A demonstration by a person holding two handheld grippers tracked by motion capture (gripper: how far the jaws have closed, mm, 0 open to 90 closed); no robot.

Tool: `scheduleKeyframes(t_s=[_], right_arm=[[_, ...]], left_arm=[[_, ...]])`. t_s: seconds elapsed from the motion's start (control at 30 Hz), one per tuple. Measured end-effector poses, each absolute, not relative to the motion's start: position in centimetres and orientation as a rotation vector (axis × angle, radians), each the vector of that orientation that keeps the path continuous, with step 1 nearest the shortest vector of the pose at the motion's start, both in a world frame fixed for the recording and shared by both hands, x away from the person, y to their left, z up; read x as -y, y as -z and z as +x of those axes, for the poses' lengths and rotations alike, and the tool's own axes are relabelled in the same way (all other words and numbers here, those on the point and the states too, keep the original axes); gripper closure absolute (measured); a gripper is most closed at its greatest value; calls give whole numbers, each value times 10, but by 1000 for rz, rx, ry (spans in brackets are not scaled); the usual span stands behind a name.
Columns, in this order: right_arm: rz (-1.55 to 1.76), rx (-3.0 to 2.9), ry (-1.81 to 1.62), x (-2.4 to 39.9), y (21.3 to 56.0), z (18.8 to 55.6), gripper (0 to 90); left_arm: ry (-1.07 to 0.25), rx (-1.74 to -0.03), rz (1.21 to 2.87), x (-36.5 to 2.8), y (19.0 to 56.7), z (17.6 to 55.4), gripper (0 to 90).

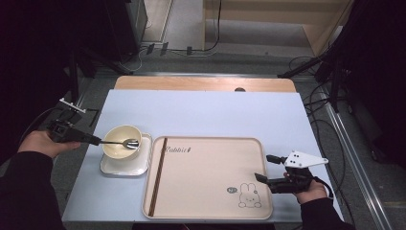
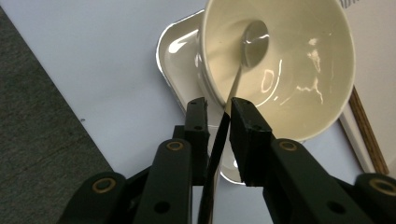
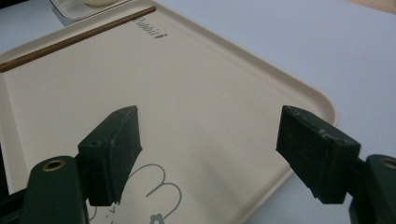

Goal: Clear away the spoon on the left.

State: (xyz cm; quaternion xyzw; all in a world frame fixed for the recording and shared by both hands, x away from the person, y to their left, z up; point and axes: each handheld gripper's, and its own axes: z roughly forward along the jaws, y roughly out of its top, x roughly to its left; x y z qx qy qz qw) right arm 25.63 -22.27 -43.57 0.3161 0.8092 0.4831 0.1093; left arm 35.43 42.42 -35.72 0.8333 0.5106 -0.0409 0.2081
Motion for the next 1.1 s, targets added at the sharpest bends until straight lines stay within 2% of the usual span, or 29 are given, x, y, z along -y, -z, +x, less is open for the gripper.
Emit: scheduleKeyframes(t_s=[0.3,0.63,1.1], right_arm=[[924,-2382,-1418,222,435,256,220],[934,-2373,-1419,223,435,256,220],[919,-2374,-1425,221,434,255,220]], left_arm=[[204,-1465,2240,-426,351,349,898],[190,-1475,2213,-422,344,345,900],[96,-1466,2148,-420,316,334,899]])
